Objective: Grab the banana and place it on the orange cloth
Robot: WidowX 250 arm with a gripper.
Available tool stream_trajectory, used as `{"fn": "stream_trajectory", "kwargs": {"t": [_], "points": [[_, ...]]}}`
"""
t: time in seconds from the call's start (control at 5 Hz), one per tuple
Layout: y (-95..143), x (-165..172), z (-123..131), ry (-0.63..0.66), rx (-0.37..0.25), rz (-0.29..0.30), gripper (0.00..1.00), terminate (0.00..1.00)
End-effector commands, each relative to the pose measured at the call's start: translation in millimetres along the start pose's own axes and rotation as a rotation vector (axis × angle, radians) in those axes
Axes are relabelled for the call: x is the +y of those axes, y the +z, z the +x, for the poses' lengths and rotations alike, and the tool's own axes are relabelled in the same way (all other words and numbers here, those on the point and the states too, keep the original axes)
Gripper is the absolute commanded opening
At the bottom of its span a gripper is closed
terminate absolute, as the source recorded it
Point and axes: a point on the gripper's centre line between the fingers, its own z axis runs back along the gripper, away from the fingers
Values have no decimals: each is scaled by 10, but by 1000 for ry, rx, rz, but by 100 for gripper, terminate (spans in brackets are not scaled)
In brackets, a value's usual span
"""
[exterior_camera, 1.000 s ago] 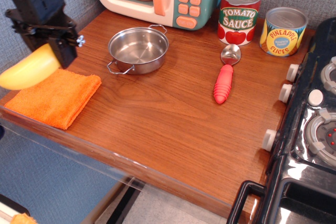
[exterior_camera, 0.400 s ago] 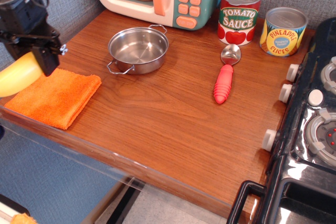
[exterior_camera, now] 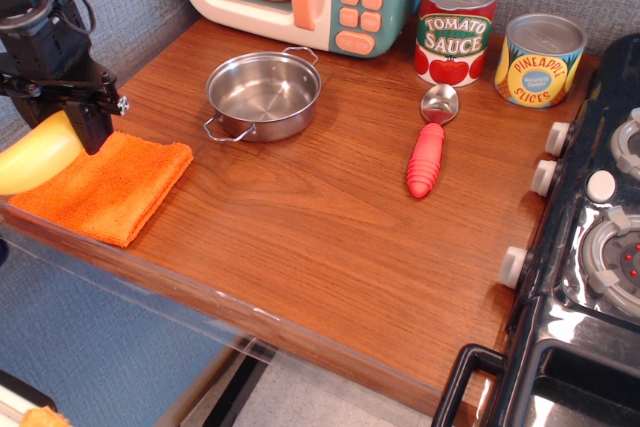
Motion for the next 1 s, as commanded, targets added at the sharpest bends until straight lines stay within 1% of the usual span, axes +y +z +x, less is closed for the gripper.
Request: {"fn": "stream_trajectory", "kwargs": {"t": [0.0, 0.2, 0.4, 0.6, 0.8], "points": [[75, -88, 73, -9, -49, 25, 0, 0], [66, -130, 91, -9, -40, 21, 100, 0], [53, -162, 99, -27, -37, 30, 100, 0], [122, -186, 90, -40, -41, 30, 100, 0], [274, -238, 63, -59, -68, 26, 100, 0]]}}
